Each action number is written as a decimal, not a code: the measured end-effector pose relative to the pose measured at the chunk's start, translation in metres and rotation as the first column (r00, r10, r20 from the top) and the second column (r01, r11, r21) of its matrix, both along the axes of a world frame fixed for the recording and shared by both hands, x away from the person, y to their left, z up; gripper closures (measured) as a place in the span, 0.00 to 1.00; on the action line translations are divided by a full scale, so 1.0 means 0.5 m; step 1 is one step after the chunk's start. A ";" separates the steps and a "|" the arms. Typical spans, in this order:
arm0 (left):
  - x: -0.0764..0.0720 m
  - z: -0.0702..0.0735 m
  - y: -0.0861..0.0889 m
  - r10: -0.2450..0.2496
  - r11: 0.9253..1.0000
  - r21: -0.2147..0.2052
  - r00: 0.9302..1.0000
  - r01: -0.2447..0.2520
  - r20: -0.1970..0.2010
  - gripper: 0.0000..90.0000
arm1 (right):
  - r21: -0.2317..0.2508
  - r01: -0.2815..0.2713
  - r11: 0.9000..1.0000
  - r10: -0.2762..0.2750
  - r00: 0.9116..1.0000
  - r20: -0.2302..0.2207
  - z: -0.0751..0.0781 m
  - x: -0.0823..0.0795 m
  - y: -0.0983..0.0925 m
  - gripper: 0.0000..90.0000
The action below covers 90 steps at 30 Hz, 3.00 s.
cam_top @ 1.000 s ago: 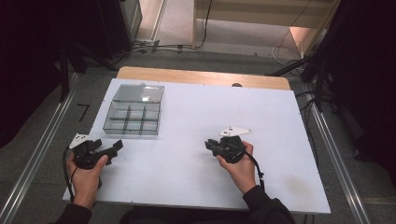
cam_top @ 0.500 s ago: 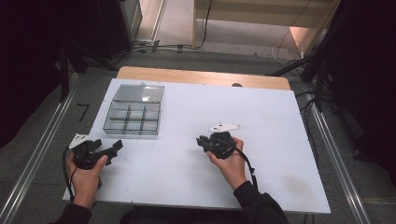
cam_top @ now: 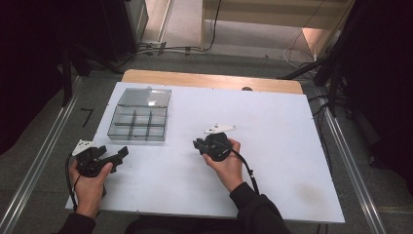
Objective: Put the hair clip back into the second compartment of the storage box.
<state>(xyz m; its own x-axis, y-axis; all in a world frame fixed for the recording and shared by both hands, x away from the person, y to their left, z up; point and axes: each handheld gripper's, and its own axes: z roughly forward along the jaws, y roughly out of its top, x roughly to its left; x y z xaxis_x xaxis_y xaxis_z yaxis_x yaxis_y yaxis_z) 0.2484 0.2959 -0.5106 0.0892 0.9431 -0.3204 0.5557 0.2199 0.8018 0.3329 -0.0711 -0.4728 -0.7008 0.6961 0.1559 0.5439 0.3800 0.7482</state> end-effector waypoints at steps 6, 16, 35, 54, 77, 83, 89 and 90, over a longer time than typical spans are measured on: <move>0.000 0.001 -0.002 -0.004 1.000 -0.003 1.000 0.004 0.003 0.10 | -0.001 -0.010 1.000 0.010 1.000 -0.001 -0.001 0.005 0.027 0.86; 0.000 0.001 -0.001 -0.004 1.000 -0.006 1.000 0.004 0.002 0.10 | -0.002 -0.023 1.000 0.023 1.000 0.006 0.003 0.013 0.060 0.86; -0.002 0.002 0.000 -0.005 1.000 -0.011 1.000 0.005 0.003 0.10 | 0.001 -0.040 0.999 0.040 0.999 0.017 0.006 0.033 0.122 0.86; -0.004 0.003 0.000 -0.006 1.000 -0.020 1.000 0.006 0.007 0.10 | 0.005 -0.058 0.998 0.058 0.998 0.033 0.021 0.048 0.182 0.86; -0.005 0.004 0.002 -0.011 0.999 -0.030 1.000 0.011 0.009 0.10 | 0.011 -0.084 0.996 0.083 0.995 0.051 0.031 0.063 0.241 0.86; -0.005 0.005 0.002 -0.010 0.999 -0.033 1.000 0.010 0.011 0.10 | 0.010 -0.088 0.996 0.088 0.995 0.052 0.033 0.069 0.256 0.86; -0.004 0.004 0.002 -0.012 0.999 -0.030 1.000 0.013 0.011 0.10 | 0.008 -0.099 0.995 0.098 0.994 0.054 0.035 0.076 0.275 0.86; -0.004 0.004 0.002 -0.012 1.000 -0.028 1.000 0.012 0.011 0.10 | 0.005 -0.102 0.995 0.102 0.993 0.057 0.035 0.077 0.278 0.86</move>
<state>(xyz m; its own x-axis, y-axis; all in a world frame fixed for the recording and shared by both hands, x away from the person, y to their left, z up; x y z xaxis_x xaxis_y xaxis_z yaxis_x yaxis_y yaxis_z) 0.2462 0.2969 -0.5085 0.1040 0.9326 -0.3457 0.5500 0.2357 0.8012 0.3716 0.0679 -0.4551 -0.7759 0.6193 0.1198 0.4596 0.4250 0.7798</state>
